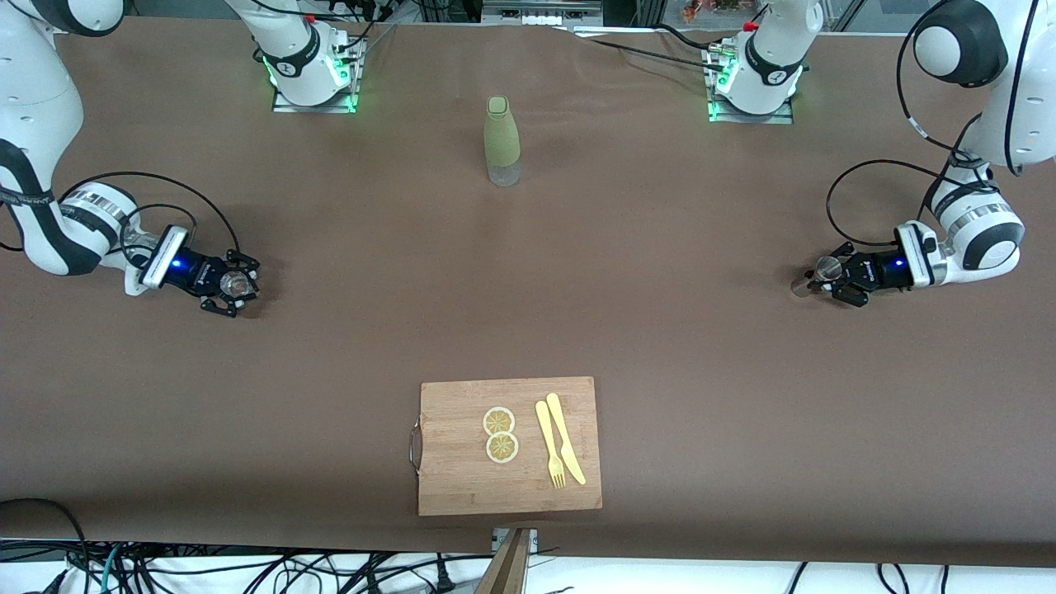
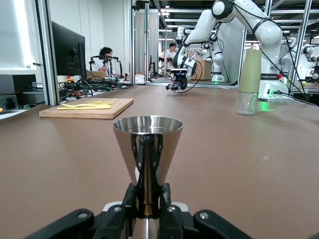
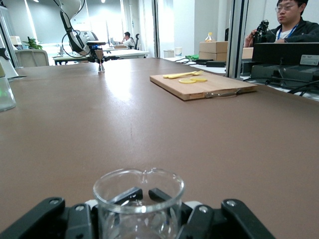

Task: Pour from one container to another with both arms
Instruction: 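Lift the glass cup with the right gripper while the left gripper brings the jigger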

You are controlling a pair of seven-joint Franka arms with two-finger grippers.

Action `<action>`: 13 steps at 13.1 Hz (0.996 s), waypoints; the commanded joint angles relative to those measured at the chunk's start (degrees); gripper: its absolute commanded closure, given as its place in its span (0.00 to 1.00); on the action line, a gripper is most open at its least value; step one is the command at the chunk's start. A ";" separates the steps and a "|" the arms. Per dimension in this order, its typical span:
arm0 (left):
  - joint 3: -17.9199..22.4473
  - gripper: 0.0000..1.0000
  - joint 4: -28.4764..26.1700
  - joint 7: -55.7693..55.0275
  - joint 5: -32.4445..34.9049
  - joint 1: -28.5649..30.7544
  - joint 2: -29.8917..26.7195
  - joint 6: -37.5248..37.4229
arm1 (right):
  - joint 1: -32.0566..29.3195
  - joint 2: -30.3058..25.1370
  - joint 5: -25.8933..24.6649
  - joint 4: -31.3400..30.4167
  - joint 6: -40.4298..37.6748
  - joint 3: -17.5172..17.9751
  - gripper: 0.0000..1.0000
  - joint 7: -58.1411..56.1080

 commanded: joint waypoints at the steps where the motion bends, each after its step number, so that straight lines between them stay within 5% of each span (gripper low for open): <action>1: 0.44 1.00 0.07 6.93 -2.43 -3.31 0.55 -0.95 | 1.58 0.17 0.62 1.72 -2.41 0.84 1.00 0.42; 7: -0.51 1.00 0.15 -6.43 -11.74 -21.57 -1.91 3.42 | 8.61 -0.70 1.15 4.61 -2.86 5.49 1.00 6.81; 10: -9.63 1.00 0.33 -14.61 -12.28 -23.62 -2.97 14.22 | 15.46 -0.79 0.10 11.37 -2.51 5.94 1.00 15.07; 13: -12.56 1.00 0.51 -16.39 -20.60 -27.74 -2.71 16.80 | 21.35 -0.79 -0.52 15.95 -2.51 6.03 1.00 21.85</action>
